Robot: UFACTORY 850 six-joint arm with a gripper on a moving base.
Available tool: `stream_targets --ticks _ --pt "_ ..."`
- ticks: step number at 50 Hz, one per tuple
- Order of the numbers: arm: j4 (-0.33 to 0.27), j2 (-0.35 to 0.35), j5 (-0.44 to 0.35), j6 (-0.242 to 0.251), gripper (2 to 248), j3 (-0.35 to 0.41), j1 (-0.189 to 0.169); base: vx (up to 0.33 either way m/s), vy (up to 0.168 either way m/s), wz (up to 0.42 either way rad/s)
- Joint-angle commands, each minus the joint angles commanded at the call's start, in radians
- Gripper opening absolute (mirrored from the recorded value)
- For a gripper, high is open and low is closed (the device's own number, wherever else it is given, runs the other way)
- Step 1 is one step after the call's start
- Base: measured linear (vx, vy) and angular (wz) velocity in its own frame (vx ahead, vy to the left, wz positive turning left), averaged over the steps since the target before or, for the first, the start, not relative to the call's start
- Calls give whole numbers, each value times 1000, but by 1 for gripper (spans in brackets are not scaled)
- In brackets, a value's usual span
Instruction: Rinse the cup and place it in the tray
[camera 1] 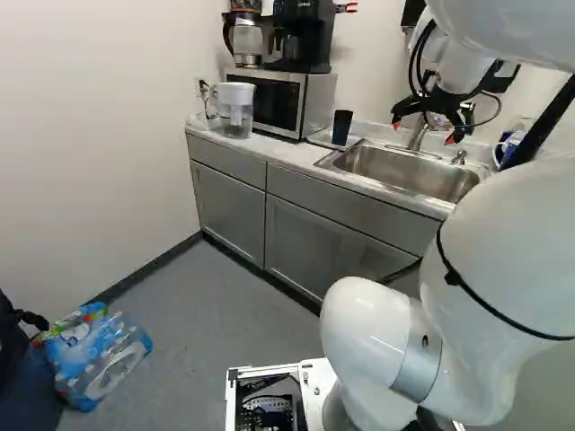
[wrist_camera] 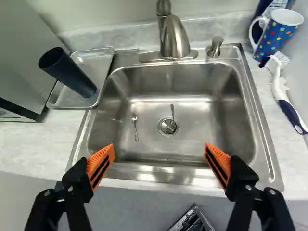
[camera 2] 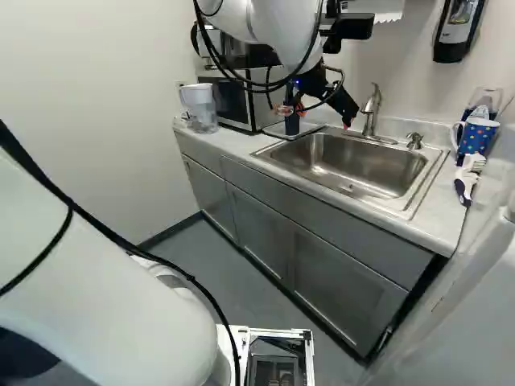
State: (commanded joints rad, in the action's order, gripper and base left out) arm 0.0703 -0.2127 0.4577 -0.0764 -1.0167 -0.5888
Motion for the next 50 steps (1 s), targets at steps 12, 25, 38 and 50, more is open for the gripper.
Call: stream_targets --ticks 12,25,38,50 --pt "0 0 0 0 247 0 0 -147 73 -261" --pt "0 0 0 0 247 0 0 -145 78 -280" --pt "0 0 0 0 247 0 0 -122 70 -270" --pt "0 0 0 0 247 0 0 -111 67 -262"
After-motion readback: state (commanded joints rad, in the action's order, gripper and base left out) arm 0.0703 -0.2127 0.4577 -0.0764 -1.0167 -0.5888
